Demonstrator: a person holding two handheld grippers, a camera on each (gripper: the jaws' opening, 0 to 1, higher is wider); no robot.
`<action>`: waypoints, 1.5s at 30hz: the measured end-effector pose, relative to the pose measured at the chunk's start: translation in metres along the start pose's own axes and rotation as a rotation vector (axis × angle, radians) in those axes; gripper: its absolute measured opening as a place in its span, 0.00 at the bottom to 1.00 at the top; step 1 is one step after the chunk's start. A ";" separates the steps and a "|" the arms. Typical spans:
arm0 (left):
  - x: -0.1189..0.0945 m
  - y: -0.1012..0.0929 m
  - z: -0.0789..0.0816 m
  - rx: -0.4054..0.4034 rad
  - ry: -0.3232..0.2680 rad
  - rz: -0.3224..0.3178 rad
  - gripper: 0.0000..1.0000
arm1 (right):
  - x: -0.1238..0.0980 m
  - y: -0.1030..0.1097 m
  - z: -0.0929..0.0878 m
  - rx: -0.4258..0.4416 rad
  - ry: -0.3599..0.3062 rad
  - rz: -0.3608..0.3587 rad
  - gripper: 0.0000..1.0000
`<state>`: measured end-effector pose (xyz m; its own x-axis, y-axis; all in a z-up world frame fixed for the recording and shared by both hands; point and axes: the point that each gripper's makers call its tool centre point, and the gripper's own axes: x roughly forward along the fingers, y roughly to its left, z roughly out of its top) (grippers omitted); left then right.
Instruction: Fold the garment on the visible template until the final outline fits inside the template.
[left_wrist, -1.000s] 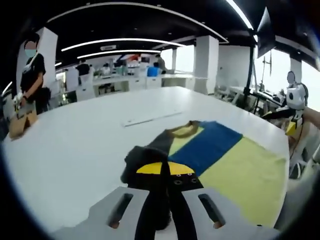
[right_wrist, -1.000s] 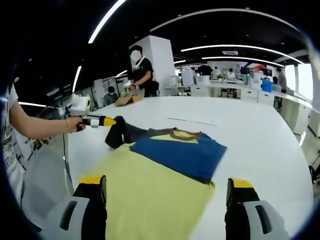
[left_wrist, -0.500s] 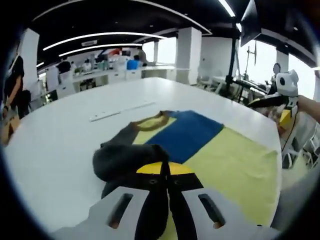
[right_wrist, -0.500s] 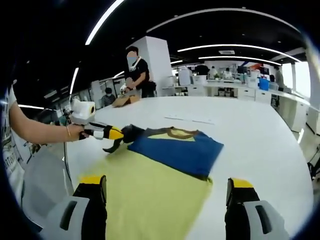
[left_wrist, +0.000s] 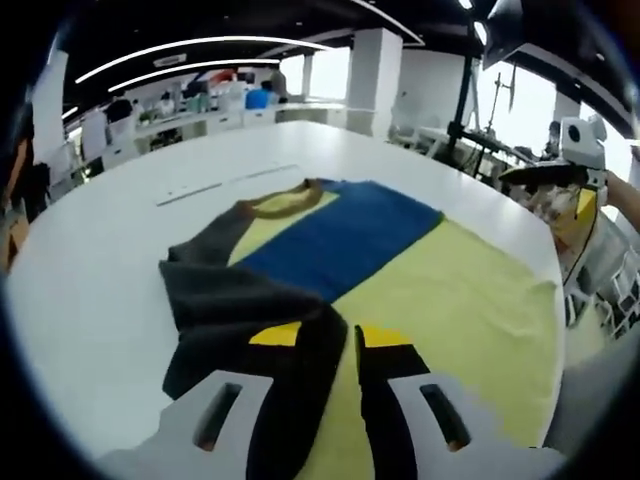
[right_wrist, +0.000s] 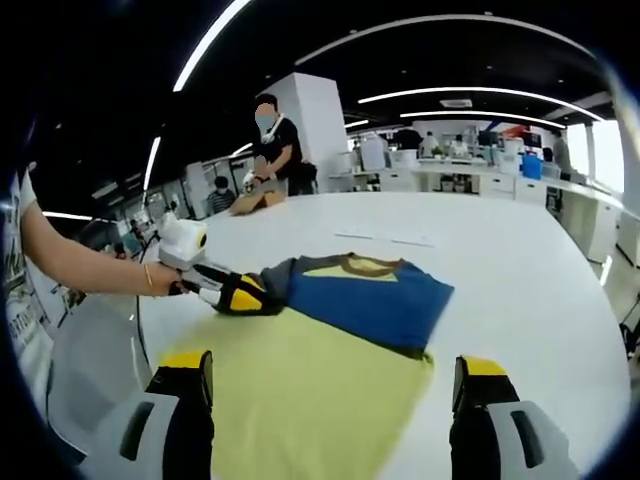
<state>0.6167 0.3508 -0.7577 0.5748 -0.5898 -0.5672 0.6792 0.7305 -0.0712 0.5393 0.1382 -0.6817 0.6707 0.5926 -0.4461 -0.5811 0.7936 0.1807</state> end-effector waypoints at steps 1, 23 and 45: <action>0.000 -0.001 0.001 0.008 -0.003 0.000 0.23 | 0.000 0.001 0.000 -0.002 0.000 0.003 0.99; -0.048 0.030 -0.007 -0.026 -0.049 0.157 0.82 | -0.004 0.012 0.001 -0.013 -0.009 0.027 0.99; -0.080 0.065 -0.057 -0.251 -0.030 0.279 0.57 | -0.001 0.014 -0.001 -0.007 -0.002 0.027 0.99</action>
<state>0.5891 0.4650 -0.7644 0.7378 -0.3635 -0.5688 0.3641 0.9238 -0.1181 0.5302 0.1485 -0.6799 0.6558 0.6138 -0.4395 -0.6020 0.7765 0.1862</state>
